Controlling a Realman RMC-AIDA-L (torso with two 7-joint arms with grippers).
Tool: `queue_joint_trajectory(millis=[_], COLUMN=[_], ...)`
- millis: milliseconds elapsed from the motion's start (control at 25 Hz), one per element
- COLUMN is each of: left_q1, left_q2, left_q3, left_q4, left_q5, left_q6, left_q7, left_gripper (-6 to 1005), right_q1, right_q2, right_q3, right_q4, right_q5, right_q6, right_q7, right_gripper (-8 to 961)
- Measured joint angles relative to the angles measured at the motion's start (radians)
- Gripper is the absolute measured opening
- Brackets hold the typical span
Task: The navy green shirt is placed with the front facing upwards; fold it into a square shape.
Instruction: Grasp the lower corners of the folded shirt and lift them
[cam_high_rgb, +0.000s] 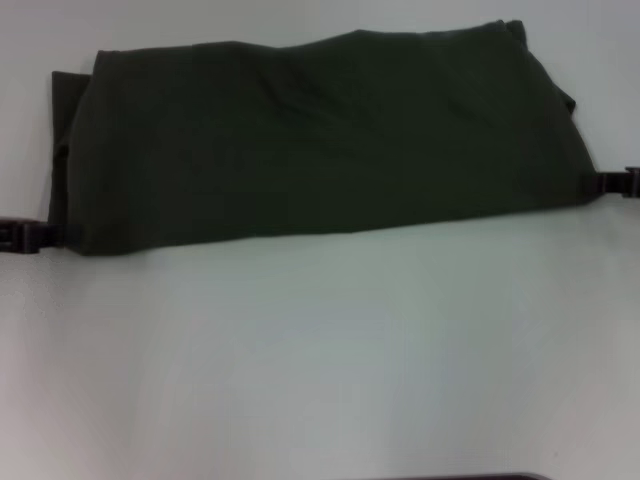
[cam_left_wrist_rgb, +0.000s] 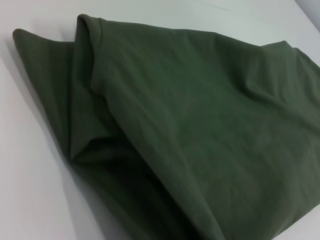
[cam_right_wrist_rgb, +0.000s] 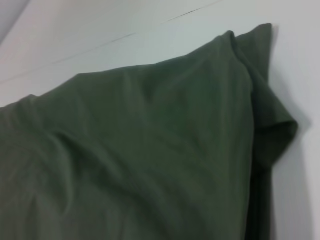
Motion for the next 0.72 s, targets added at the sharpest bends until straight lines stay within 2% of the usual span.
queue_joint_trajectory(millis=[280,720], left_q1=[0.034,0.094], left_q2=[0.02,0.022], left_q3=[-0.003,-0.003], left_q4=[-0.015,-0.051], left_q5=[0.0,0.018], left_q6=[0.107,0.297], left_q7=[0.001,0.028], left_gripper=[3,3], right_q1=[-0.063,-0.141], right_q2=[-0.012,-0.013], right_q3=[0.049,0.08], right_q4=[-0.009,-0.011], right_q5=[0.0,-0.007], right_q6=[-0.172,-0.321], right_q7=[-0.065,-0.136], right_gripper=[52,55])
